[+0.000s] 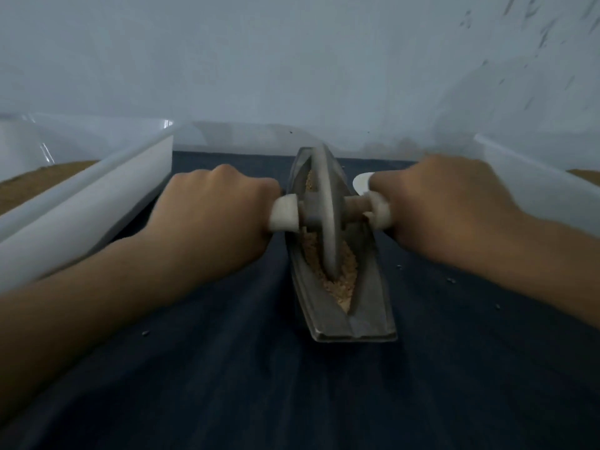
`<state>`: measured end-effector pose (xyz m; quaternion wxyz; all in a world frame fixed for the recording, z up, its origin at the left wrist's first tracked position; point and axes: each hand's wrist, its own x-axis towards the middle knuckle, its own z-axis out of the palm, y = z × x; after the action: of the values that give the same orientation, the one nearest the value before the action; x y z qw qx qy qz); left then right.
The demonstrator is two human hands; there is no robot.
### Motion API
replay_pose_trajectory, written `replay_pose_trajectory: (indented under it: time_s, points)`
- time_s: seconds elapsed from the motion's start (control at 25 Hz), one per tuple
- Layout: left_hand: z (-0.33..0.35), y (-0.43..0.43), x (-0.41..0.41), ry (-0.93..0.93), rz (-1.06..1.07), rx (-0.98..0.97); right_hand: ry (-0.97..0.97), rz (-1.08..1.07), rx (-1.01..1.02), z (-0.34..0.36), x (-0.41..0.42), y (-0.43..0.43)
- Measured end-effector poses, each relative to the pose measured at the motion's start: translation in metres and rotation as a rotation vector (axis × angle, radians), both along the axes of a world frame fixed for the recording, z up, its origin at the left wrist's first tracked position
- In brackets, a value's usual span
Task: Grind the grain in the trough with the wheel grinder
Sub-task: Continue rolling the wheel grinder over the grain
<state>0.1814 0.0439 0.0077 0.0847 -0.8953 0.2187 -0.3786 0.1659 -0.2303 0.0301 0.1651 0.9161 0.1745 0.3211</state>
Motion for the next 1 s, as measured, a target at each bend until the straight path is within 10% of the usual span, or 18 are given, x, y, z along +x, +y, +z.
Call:
replay_pose_trajectory:
  time_s: [0.36,0.56,0.88,1.0]
  points:
    - [0.020,-0.031,0.047,0.308,0.196,-0.090,0.177,-0.191,0.093,0.016,0.047,0.030]
    - [0.007,0.000,-0.006,0.070,-0.011,-0.001,-0.011,-0.028,-0.006,0.004,-0.010,0.008]
    - [0.029,-0.038,0.048,0.258,0.206,0.010,0.254,-0.197,0.181,0.008,0.047,0.022]
    - [0.012,-0.008,0.006,0.144,0.046,0.043,0.027,-0.044,0.017,-0.005,0.005,0.005]
